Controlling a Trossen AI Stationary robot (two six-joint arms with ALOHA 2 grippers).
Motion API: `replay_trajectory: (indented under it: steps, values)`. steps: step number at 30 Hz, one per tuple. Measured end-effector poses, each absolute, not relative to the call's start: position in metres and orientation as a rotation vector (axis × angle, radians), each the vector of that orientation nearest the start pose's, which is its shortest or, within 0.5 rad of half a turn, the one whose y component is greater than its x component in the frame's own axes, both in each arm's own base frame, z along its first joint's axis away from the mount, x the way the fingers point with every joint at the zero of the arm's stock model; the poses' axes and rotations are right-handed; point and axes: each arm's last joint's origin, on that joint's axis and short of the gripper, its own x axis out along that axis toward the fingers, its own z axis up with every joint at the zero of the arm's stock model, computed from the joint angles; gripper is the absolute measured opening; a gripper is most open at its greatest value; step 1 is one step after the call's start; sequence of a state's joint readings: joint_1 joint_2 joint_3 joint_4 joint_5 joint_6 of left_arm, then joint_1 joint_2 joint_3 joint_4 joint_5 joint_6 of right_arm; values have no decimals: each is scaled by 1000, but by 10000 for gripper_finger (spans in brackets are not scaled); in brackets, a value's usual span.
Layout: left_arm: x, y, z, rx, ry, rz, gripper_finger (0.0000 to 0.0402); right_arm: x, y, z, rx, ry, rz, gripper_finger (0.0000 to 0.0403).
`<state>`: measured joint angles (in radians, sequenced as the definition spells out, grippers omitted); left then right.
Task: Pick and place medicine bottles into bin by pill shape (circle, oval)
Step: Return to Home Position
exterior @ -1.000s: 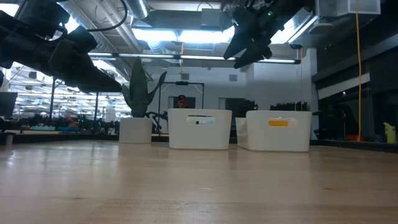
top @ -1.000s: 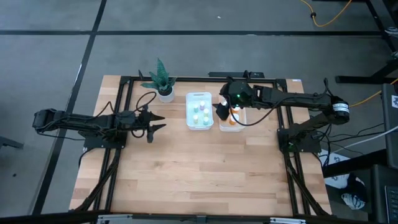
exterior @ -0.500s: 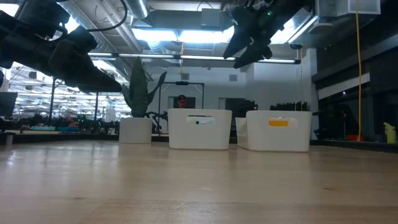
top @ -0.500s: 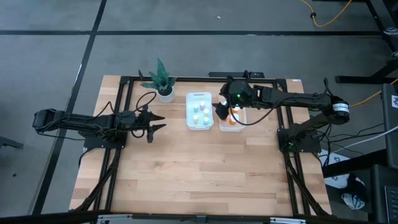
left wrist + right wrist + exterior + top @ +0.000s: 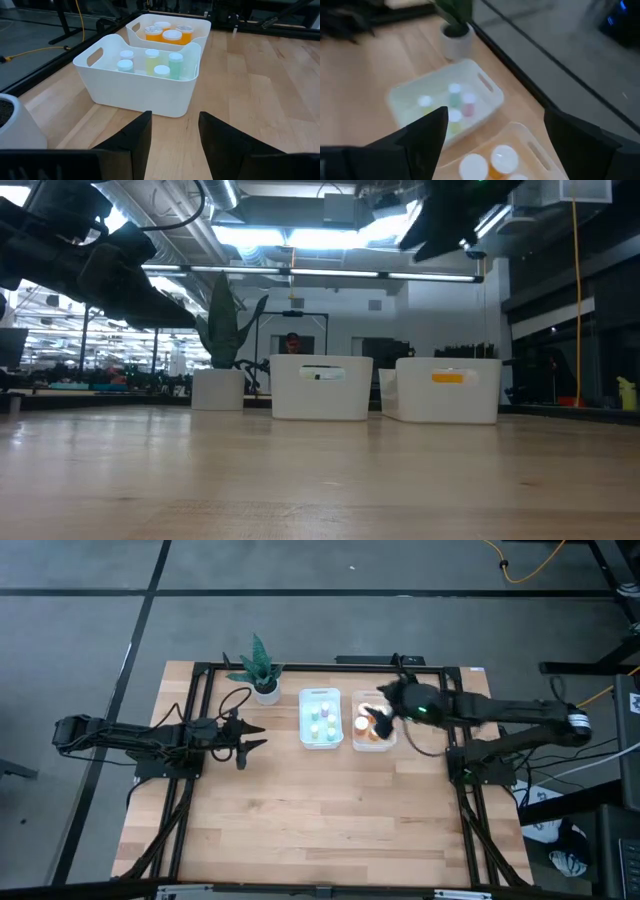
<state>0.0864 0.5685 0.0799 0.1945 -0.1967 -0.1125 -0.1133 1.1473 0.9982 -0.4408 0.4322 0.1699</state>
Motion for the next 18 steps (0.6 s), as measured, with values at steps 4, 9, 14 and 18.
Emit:
replay_trajectory:
  steps: [4, 9, 14, 18]
  values:
    - [133, 17, 156, -95, 278, 297, 155, 201, -22, 318, 75, 435, -419, 330]
    - [133, 17, 156, -95, 278, 298, 155, 169, -16, 308, 158, 366, -377, 330]
    - [133, 17, 156, -95, 278, 298, 155, 153, -16, 284, 209, 338, -385, 330]
    - [133, 17, 156, -95, 278, 298, 155, 151, -16, 261, 275, 248, -384, 330]
